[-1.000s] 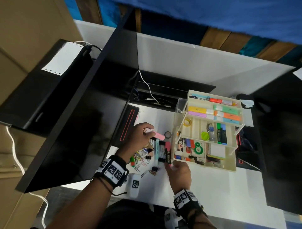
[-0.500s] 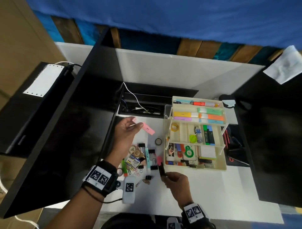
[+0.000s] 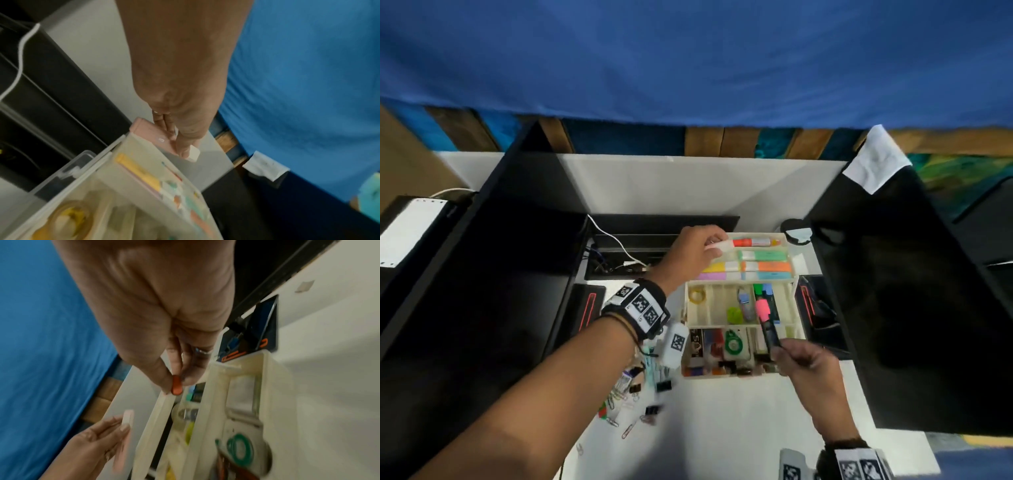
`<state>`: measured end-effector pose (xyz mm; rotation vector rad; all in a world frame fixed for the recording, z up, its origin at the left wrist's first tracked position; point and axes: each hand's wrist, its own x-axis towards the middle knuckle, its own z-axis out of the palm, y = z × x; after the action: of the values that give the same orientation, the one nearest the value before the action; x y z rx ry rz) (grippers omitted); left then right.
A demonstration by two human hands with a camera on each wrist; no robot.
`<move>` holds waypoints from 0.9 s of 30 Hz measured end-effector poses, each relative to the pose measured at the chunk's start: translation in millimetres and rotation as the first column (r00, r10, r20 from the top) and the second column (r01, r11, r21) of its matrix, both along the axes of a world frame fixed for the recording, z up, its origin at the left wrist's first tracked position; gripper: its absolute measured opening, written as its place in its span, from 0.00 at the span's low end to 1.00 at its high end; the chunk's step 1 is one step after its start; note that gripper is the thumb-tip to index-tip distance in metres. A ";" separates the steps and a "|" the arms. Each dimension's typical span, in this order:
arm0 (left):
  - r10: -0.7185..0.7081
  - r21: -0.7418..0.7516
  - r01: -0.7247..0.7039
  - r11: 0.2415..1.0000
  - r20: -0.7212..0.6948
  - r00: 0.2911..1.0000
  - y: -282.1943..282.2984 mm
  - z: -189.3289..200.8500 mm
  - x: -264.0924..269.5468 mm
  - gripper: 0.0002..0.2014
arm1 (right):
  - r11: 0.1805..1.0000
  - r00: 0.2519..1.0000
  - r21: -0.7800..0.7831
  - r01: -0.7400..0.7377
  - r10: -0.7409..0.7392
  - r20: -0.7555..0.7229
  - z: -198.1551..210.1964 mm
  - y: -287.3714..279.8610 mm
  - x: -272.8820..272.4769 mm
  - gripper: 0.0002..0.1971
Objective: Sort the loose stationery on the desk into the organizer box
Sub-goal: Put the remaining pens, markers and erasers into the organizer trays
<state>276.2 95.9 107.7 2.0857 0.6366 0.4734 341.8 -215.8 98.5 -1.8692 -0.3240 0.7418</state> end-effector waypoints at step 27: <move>0.034 0.489 0.111 0.865 -0.277 0.960 -5.7 -32.9 32.1 0.15 | 0.979 0.933 -0.197 -0.047 0.114 0.342 -63.0 32.8 93.6 0.04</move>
<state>308.3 90.2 74.8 2.6919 0.6814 0.3473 435.4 -183.1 35.5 -2.1801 -0.5791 0.5003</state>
